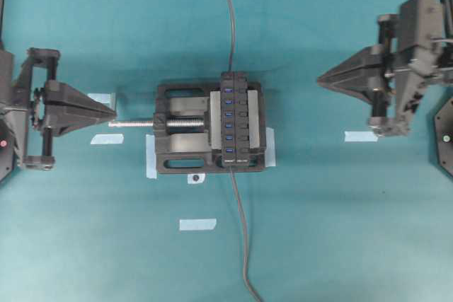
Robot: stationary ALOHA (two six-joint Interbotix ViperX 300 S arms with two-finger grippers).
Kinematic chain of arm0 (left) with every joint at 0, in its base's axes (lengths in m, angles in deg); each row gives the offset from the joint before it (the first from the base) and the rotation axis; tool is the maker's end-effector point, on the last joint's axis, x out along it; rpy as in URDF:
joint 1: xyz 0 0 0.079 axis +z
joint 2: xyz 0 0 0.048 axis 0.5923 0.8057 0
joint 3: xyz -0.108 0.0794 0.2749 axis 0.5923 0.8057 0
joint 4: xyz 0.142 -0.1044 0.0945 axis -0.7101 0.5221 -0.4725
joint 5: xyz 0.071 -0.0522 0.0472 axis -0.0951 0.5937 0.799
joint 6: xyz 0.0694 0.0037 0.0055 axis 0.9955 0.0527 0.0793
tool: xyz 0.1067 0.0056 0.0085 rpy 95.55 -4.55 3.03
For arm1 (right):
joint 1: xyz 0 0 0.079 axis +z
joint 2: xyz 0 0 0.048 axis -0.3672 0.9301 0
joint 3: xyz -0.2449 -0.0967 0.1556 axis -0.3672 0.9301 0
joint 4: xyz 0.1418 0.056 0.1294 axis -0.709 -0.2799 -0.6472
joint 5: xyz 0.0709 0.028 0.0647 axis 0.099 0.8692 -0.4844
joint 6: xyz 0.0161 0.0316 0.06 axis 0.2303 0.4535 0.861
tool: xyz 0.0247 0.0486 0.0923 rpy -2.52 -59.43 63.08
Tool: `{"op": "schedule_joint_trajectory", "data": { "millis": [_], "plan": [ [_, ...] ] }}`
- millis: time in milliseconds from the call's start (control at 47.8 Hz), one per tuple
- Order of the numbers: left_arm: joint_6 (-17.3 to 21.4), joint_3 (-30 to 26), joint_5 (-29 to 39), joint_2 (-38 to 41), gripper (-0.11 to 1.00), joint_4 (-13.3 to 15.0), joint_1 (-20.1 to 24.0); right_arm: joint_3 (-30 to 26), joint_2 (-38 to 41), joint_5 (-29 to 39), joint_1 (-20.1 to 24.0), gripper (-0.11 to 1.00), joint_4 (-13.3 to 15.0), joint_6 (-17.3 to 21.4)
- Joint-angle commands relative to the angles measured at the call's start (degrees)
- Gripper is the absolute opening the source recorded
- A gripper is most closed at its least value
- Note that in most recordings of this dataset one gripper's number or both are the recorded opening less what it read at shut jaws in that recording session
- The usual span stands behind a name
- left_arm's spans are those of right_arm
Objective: Insert the USB into the second port from the front of the fixed hub.
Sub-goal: 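Move the right gripper up and over toward the USB plug at the hub, then lower the open right gripper around the black USB plug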
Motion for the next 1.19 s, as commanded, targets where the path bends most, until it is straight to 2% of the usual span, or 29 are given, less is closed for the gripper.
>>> {"op": "schedule_joint_trajectory", "data": {
  "millis": [0, 439, 1171],
  "plan": [
    [0.1, -2.5, 1.4, 0.9, 0.00, 0.0, 0.1, -2.3, 2.1, 0.0, -0.5, 0.05, 0.1, 0.1],
    [0.0, -3.8, 3.2, 3.1, 0.00, 0.0, -0.9, -5.9, 11.3, 1.6, -3.3, 0.05, 1.1, -1.2],
    [-0.6, -3.7, 3.2, 3.8, 0.00, -0.1, -1.1, -16.3, 27.7, 2.9, -4.5, 0.05, 1.2, -7.9]
  ]
}}
